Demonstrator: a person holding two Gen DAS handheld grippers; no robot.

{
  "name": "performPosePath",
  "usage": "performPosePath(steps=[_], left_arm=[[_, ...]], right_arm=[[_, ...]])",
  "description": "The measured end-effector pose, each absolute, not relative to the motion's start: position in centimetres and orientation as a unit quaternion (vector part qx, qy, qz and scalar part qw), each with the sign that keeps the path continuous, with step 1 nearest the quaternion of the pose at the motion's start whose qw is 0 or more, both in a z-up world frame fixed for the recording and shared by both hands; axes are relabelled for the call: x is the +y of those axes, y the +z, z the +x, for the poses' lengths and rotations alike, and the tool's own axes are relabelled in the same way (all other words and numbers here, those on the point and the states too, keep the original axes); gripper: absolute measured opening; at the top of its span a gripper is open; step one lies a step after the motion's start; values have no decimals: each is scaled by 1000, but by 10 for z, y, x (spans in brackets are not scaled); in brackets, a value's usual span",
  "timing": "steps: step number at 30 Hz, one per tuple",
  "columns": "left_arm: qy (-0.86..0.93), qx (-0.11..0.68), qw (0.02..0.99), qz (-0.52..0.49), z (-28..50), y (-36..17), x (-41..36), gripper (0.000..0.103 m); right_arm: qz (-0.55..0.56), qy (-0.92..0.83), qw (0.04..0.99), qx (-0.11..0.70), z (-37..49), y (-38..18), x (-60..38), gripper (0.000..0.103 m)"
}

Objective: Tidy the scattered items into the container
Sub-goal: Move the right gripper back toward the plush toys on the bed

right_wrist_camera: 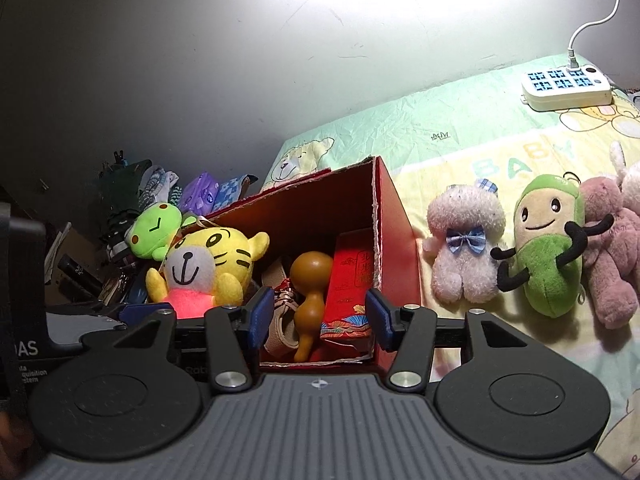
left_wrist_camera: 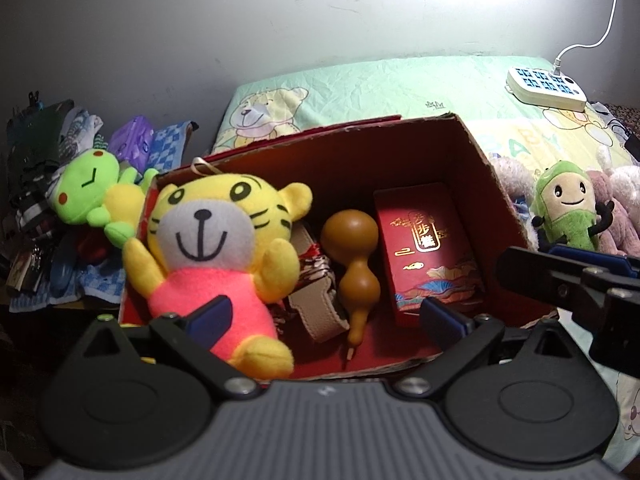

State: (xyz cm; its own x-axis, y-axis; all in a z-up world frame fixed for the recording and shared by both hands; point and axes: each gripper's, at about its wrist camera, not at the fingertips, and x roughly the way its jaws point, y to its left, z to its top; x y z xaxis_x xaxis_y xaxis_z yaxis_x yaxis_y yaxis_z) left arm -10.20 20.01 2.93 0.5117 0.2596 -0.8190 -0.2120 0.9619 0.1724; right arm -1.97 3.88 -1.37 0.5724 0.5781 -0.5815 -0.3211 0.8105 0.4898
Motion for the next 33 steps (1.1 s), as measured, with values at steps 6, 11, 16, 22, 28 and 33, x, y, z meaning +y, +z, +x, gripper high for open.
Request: performPosePath(steps=[6, 11, 16, 22, 28, 33], left_arm=[[145, 478, 866, 19, -94, 28, 191, 100], [150, 472, 868, 12, -91, 31, 184, 100], [137, 457, 879, 9, -90, 35, 171, 100], [107, 432, 895, 9, -87, 41, 145, 98], [66, 399, 915, 9, -85, 49, 113, 98], [22, 383, 923, 4, -81, 48, 79, 99]], right_arm=[[173, 269, 867, 382, -14, -15, 25, 54], [179, 272, 866, 380, -11, -17, 12, 54], [191, 259, 865, 385, -6, -24, -9, 54], [202, 229, 867, 393, 0, -37, -41, 52], [212, 202, 867, 402, 3, -51, -78, 52], [224, 173, 867, 410, 5, -64, -114, 52]])
